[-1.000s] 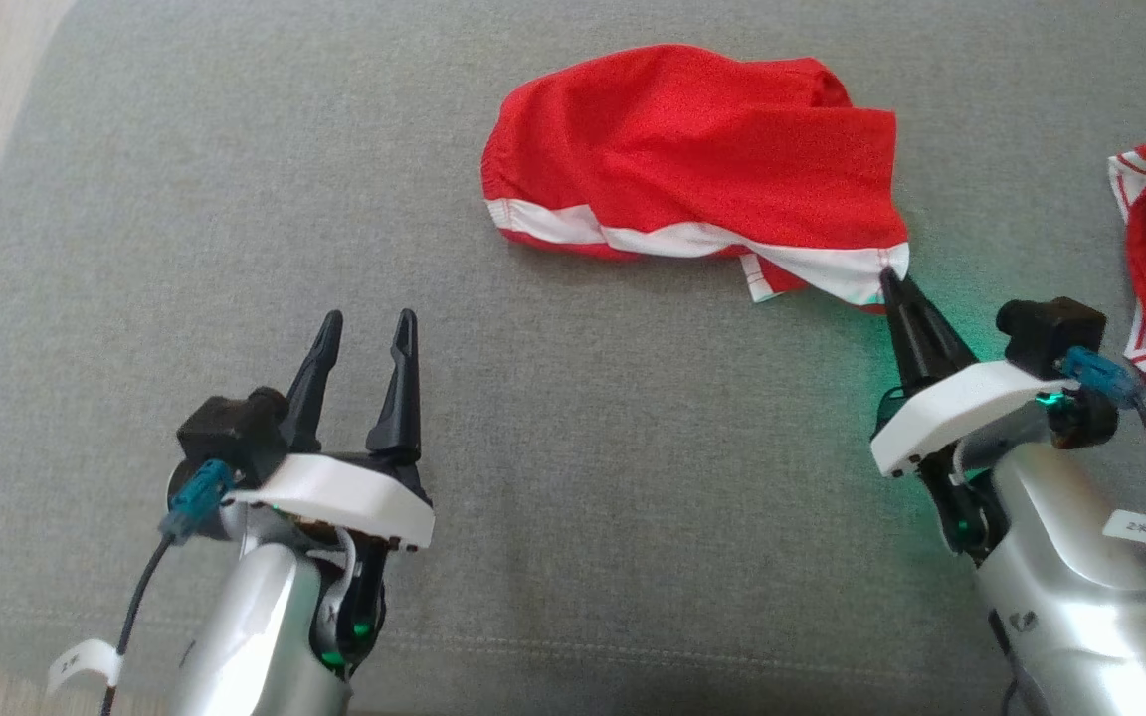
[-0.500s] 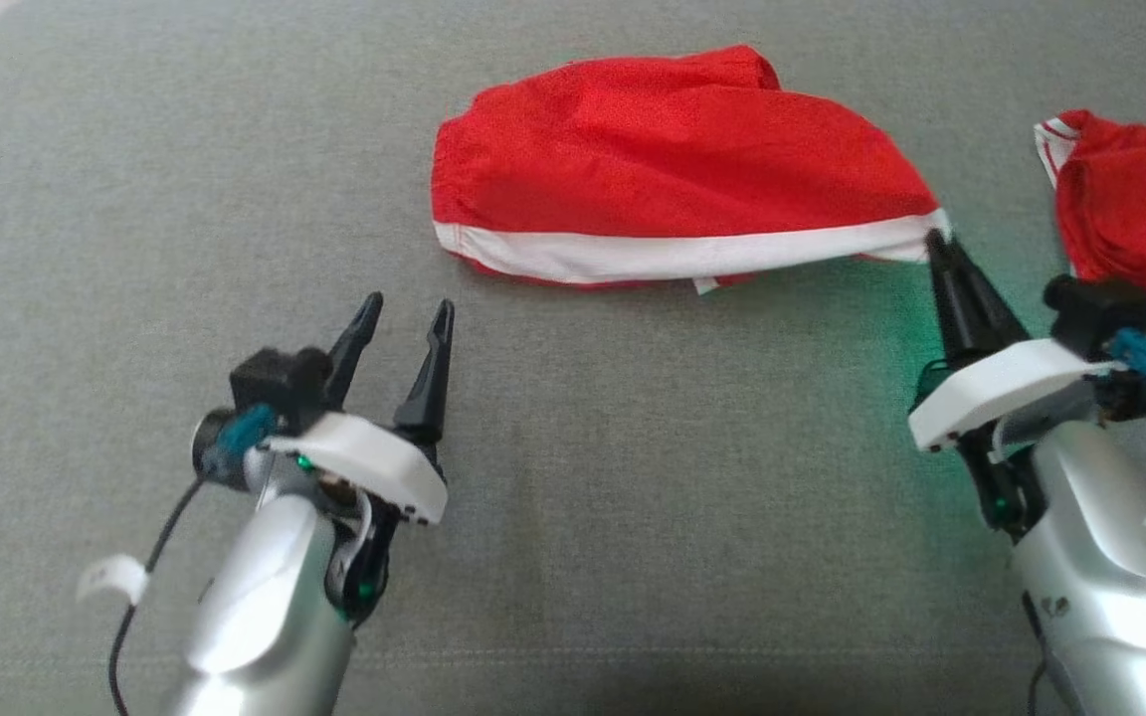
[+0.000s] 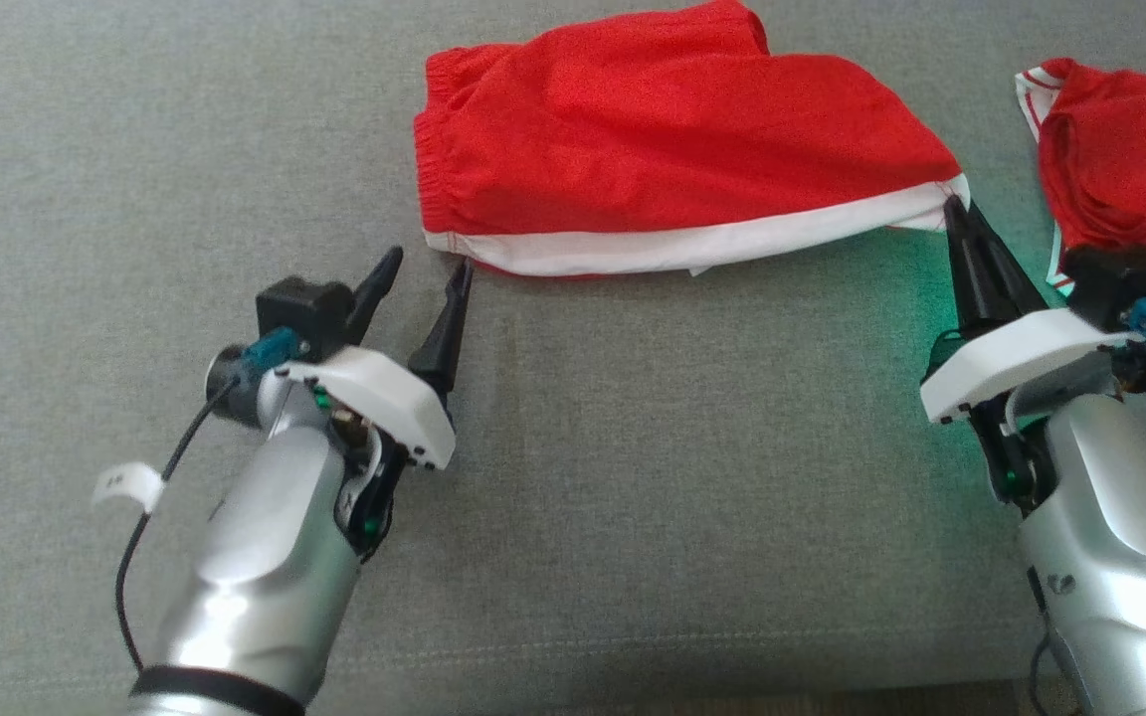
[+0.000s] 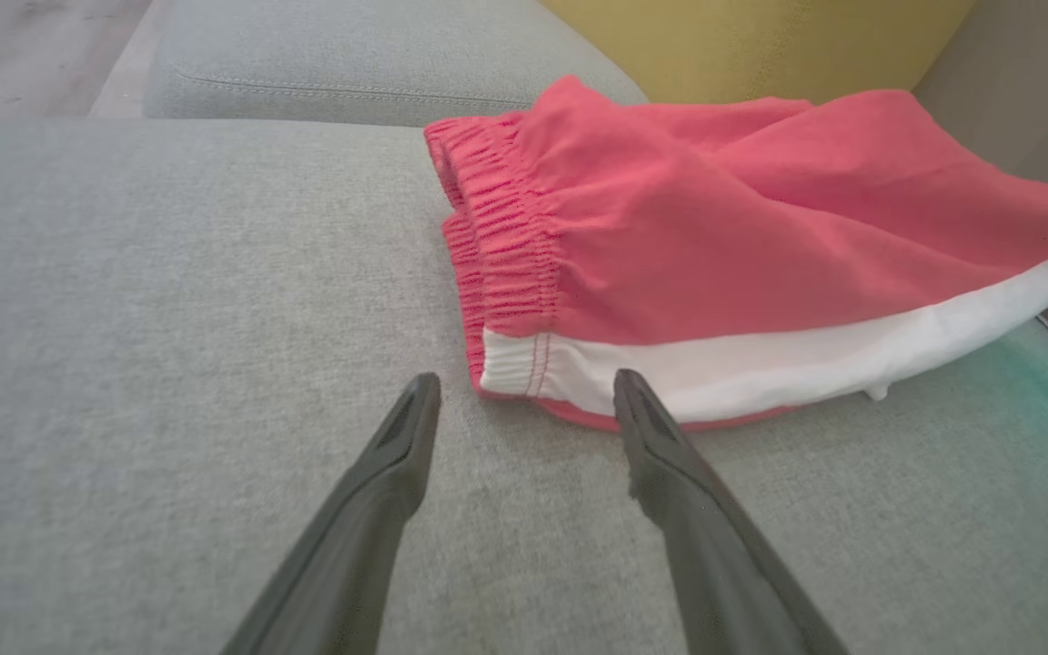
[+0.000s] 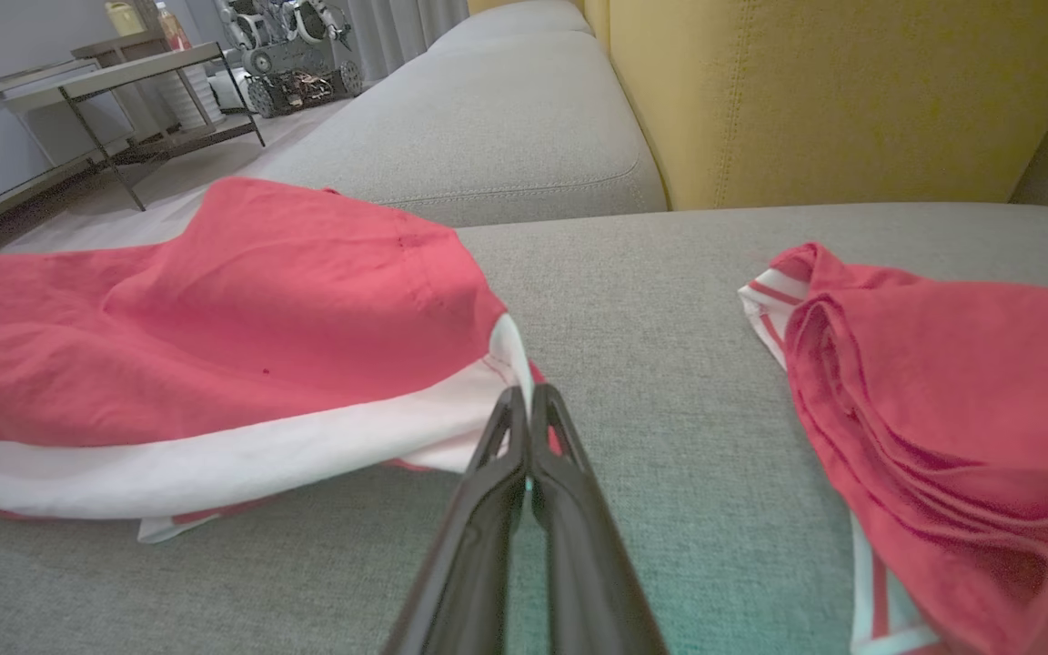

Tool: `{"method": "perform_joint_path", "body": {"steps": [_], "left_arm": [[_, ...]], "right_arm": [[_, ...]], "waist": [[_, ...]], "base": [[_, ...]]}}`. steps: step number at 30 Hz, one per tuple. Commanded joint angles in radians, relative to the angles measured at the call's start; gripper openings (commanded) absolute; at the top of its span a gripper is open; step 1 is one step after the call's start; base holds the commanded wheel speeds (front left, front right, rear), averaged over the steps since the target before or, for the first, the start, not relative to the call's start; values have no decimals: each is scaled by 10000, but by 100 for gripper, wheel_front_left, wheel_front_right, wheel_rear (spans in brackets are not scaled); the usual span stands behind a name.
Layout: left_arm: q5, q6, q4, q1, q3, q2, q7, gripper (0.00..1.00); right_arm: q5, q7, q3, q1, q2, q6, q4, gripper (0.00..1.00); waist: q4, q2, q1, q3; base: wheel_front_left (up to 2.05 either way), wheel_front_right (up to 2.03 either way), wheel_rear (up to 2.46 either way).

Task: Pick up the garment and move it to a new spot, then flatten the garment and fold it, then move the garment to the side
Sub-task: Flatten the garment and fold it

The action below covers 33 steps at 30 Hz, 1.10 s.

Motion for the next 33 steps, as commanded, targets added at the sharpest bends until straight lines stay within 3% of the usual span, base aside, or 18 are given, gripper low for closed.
{"method": "perform_joint_path", "body": {"steps": [1,7,16,17,18,19,33], "left_arm": [[-57,-55,-154,-569,172,187,-122,100],[-237,-61,357,-1220,-421,359,-122,100],[-339,-62,425,-1436,-556,441,-122,100],[-351,-62,424,-1440,-628,441,-122,72],[-367,-62,407,-1450,-690,450,-122,22],[-387,-62,385,-1463,-726,464,-122,0],[-193,-63,-649,-991,-854,908,-122,0]], "right_arm": [[-91,16,163,-257,76,-7,-398,0],[-115,72,264,-329,107,-7,-566,0],[-121,54,215,-406,107,-7,-551,0],[-124,50,208,-414,111,-7,-541,0],[-127,45,201,-423,114,-7,-529,0],[-129,42,195,-434,116,-7,-518,0],[-285,-305,226,-534,-51,-7,-467,0]], "waist": [[-67,0,0,116],[-245,0,0,343],[-248,0,0,442],[-237,0,0,447],[-223,0,0,449],[-210,0,0,451],[38,0,0,-407]], "base": [[0,0,0],[0,0,0],[0,0,0],[0,0,0],[0,0,0],[0,0,0],[0,0,0]]}}
